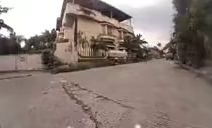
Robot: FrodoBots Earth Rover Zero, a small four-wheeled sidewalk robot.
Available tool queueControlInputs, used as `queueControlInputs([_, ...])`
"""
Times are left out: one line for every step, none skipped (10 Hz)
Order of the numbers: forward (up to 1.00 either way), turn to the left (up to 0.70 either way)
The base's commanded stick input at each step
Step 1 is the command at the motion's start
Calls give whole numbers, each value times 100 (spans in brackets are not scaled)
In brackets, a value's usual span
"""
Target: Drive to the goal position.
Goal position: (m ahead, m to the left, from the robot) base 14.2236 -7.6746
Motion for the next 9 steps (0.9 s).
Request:
queueControlInputs([100, -37])
queueControlInputs([100, -37])
queueControlInputs([100, -37])
queueControlInputs([100, -37])
queueControlInputs([100, -32])
queueControlInputs([100, -10])
queueControlInputs([100, 3])
queueControlInputs([100, 3])
queueControlInputs([100, 3])
